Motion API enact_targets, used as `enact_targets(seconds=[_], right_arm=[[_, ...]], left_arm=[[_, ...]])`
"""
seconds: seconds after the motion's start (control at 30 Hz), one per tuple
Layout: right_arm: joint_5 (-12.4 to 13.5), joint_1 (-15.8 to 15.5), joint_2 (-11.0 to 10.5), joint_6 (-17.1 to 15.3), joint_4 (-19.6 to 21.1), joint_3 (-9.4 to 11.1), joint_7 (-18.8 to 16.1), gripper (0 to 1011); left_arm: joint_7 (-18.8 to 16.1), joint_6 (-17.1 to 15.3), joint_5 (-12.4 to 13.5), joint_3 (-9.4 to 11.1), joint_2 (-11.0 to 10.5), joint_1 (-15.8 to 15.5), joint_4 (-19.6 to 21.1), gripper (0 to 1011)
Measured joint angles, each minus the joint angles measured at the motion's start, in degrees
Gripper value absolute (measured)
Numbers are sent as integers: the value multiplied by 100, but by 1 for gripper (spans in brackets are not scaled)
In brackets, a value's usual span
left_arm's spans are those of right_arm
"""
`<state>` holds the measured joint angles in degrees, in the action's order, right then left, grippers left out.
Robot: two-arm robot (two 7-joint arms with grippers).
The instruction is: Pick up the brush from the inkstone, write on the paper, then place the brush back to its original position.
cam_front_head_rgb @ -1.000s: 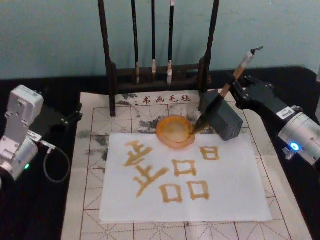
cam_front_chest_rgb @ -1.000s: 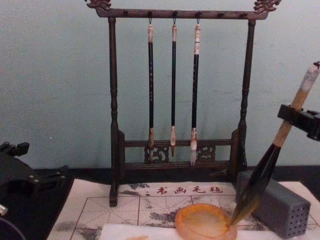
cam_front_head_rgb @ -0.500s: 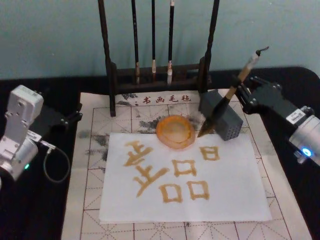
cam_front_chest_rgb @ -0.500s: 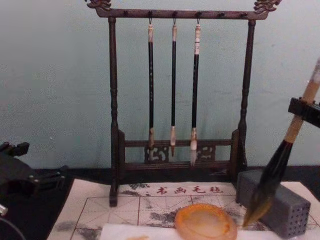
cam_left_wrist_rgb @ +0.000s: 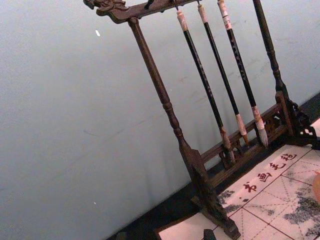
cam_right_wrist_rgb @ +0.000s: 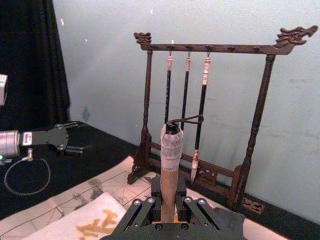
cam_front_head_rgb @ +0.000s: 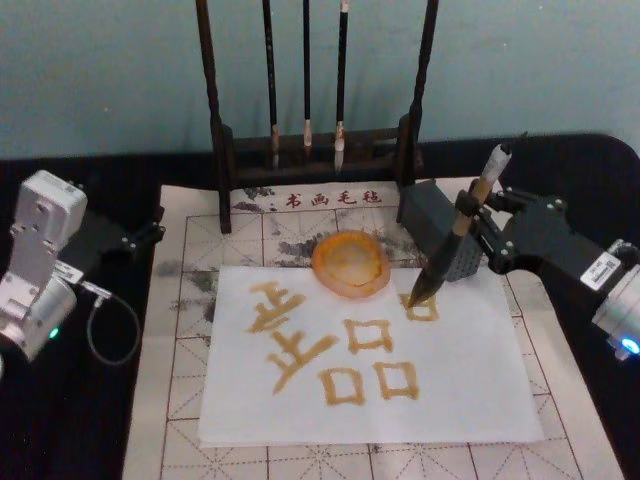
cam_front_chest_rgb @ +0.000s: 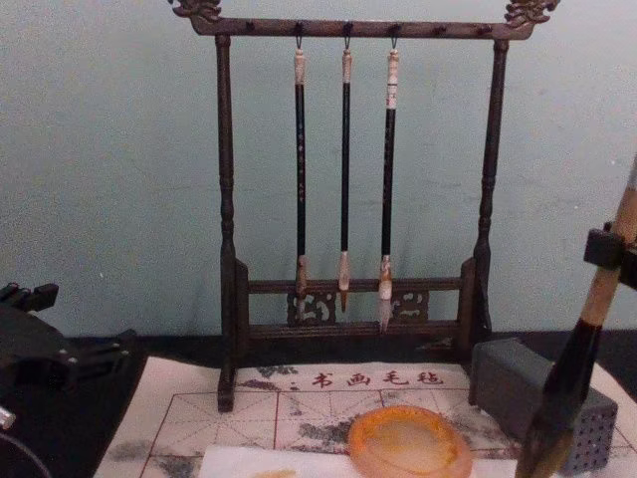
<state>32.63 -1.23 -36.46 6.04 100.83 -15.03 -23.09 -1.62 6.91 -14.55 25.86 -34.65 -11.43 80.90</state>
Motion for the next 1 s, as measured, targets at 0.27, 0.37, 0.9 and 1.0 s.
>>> enact_targets(seconds=[0.27, 0.37, 0.9, 1.0], right_arm=[[-230, -207, -1, 46, 158, 61, -8, 188], [-276, -244, 9, 49, 182, 69, -28, 188], [-609, -315, 215, 32, 171, 112, -111, 188], [-682, -319, 259, 43, 165, 130, -118, 188]], left_arm=[[0, 0, 0, 0, 0, 0, 0, 1001], [0, 0, 0, 0, 0, 0, 0, 1001], [0, 0, 0, 0, 0, 0, 0, 1001], [0, 0, 0, 0, 0, 0, 0, 1001]])
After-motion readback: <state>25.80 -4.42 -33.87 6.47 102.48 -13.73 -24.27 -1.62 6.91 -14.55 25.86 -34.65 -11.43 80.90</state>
